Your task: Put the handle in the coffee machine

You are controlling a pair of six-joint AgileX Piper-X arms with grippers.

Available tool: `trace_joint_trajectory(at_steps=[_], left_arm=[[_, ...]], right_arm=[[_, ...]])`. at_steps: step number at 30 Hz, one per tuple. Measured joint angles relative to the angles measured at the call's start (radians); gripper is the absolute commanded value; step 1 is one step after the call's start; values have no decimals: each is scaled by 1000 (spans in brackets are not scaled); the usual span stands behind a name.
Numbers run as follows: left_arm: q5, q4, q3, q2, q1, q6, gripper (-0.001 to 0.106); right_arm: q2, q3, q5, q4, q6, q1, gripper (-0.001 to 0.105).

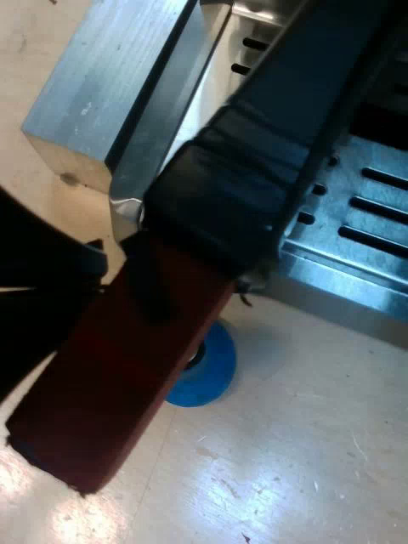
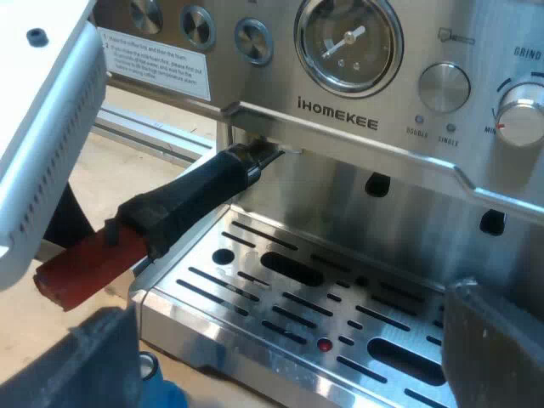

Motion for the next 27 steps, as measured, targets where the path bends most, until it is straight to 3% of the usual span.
trace_joint_trajectory(at_steps=[12,27], left_arm=[[26,-51,13,0,-2,7,0],[8,-119,17,0,-2,1,0]], right_arm=[[-21,0,40,97,0,0,74],[-92,0,46,123,0,0,74]])
